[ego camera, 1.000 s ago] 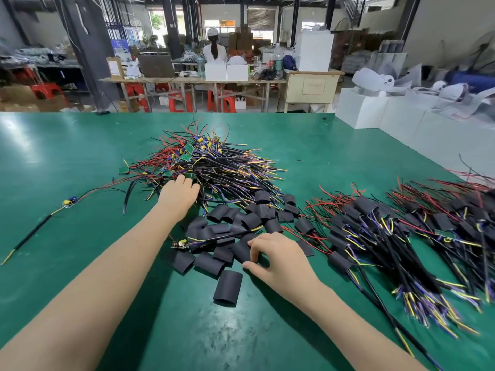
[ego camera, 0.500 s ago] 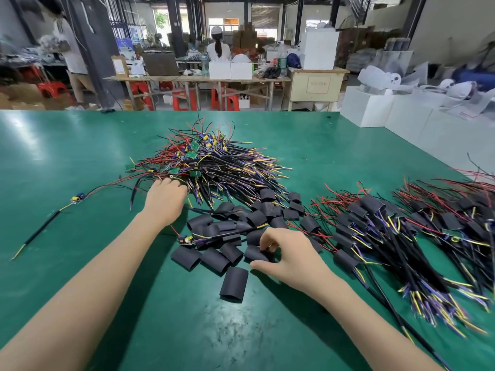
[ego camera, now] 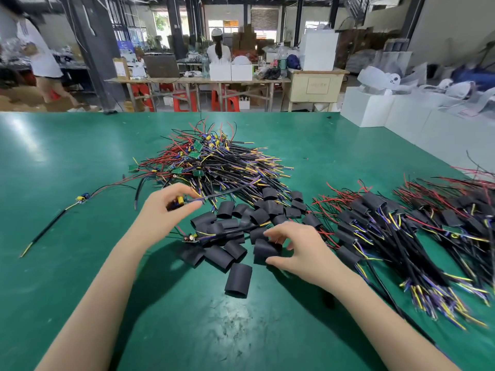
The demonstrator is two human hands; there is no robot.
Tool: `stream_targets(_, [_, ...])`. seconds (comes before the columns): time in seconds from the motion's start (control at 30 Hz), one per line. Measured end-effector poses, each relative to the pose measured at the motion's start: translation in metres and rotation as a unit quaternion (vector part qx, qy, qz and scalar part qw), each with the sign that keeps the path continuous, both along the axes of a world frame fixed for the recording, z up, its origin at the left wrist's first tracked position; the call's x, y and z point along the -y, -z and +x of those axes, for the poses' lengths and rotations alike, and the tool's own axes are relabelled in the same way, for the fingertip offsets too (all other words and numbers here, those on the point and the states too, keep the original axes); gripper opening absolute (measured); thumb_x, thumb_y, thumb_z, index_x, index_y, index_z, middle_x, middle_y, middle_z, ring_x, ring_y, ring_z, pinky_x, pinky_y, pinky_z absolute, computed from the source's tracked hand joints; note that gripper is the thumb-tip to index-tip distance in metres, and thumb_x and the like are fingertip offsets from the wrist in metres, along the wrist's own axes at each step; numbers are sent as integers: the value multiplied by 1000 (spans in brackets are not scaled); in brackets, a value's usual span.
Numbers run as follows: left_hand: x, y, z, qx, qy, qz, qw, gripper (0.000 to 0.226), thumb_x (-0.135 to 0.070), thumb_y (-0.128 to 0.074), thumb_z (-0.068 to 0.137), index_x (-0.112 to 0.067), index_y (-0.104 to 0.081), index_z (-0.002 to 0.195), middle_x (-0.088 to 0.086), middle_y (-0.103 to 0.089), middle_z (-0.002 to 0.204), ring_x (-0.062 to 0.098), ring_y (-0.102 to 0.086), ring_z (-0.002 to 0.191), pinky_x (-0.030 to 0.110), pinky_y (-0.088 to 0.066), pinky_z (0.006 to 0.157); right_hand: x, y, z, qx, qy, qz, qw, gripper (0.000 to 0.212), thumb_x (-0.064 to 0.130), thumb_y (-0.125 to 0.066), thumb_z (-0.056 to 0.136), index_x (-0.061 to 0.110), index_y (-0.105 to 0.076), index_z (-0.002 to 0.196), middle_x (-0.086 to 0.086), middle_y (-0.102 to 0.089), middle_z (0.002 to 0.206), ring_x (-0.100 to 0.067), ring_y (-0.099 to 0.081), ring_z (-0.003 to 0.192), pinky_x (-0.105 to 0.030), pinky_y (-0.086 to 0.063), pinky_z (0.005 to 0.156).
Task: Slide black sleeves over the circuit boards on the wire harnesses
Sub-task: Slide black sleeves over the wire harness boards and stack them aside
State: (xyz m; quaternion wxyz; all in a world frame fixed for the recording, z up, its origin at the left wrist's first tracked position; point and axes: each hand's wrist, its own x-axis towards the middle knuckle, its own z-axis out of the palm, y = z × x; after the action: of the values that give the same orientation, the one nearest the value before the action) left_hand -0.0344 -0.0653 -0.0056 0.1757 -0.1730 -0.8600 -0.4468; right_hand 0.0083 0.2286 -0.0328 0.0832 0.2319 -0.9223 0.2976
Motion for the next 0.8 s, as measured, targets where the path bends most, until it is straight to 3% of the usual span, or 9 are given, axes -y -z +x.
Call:
stream_targets(0.07, [3, 3, 4, 30, 33, 23, 999, 7, -37, -74, 81, -34, -69, 84, -7, -50, 65, 10, -35, 60, 23, -27, 56, -7, -5, -1, -32, 22, -9, 999, 39, 20, -81, 70, 16, -70, 107, 2, -65, 96, -14, -60, 89, -24, -45, 79])
stream_targets(0.23, [5, 4, 9, 109, 95, 128, 981, 34, -51, -71, 72, -19, -69, 85, -7, -40, 60, 12, -31, 54, 16, -29, 48, -29, -16, -5, -101, 122, -49, 986, 31, 5, -78, 66, 17, -73, 94, 3, -65, 87, -18, -60, 79, -32, -48, 76])
stream_targets(0.4, [3, 5, 11, 120, 112, 113, 980, 31, -49, -70, 72, -19, -68, 81, -12, -48, 60, 9, -35, 53, 12, -33, 50, -40, -21, -6, -133, 137, -103, 976, 27, 2, -77, 70, 17, -71, 91, 6, -67, 88, -15, -62, 83, -42, -50, 81])
stream_targets(0.5, [1, 6, 12, 131, 128, 110, 977, 32, -47, -70, 73, -16, -68, 82, -11, -49, 63, 11, -34, 54, 13, -33, 51, -39, -22, -6, -146, 117, -96, 978, 28, 1, -78, 69, 18, -71, 91, 7, -67, 88, -13, -62, 81, -36, -49, 81])
stream_targets(0.6, [0, 5, 13, 147, 154, 121, 970, 31, -45, -72, 75, -15, -68, 81, 0, -51, 70, 15, -33, 56, 17, -33, 52, -36, -22, -6, -157, 100, -72, 980, 31, -1, -78, 67, 17, -71, 92, 6, -68, 88, -14, -63, 82, -30, -48, 78])
stream_targets(0.7, [-1, 5, 15, 161, 170, 116, 965, 27, -43, -73, 76, -17, -67, 80, 22, -50, 80, 18, -33, 58, 19, -32, 52, -36, -21, -7, -167, 87, -55, 980, 33, -1, -78, 66, 14, -70, 95, 4, -69, 91, -18, -65, 87, -40, -50, 80])
stream_targets(0.8, [-3, 5, 16, 160, 171, 104, 967, 28, -45, -72, 77, -18, -68, 81, 25, -51, 83, 17, -35, 58, 19, -33, 53, -36, -20, -7, -168, 81, -35, 982, 34, 0, -77, 67, 15, -70, 97, 3, -69, 94, -21, -65, 90, -47, -49, 81])
